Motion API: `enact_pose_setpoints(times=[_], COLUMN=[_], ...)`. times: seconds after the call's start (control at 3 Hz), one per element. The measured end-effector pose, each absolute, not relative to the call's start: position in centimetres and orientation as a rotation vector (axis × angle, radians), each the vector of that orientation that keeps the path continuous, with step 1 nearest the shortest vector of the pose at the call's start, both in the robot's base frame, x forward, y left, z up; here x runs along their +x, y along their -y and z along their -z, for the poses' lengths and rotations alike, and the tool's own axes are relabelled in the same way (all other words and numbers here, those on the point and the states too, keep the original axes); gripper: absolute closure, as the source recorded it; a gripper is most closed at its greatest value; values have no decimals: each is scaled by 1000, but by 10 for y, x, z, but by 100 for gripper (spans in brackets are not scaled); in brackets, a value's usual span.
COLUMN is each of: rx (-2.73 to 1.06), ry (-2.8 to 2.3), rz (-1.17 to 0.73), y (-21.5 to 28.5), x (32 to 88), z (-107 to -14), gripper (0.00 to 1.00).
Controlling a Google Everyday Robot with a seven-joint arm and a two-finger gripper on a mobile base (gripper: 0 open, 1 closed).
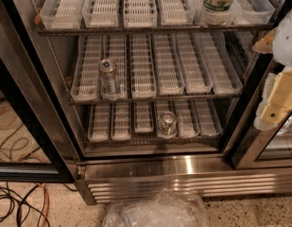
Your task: Pick 7up can from top shelf of fridge
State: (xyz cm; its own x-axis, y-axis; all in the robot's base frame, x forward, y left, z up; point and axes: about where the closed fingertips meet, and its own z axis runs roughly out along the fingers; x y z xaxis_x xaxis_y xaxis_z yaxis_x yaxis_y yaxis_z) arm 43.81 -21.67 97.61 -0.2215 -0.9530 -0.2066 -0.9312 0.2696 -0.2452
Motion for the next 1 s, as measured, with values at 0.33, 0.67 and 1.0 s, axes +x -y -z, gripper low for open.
enact_pose_setpoints(times=[0.33, 0.67, 1.0], rx=[-1725, -1635, -1376], ry=[-2232, -2289, -2346], rz=[98, 99, 56], y=[217, 215, 217], x=[438, 446, 455], z=[-976, -976, -978], gripper=[0, 0, 0])
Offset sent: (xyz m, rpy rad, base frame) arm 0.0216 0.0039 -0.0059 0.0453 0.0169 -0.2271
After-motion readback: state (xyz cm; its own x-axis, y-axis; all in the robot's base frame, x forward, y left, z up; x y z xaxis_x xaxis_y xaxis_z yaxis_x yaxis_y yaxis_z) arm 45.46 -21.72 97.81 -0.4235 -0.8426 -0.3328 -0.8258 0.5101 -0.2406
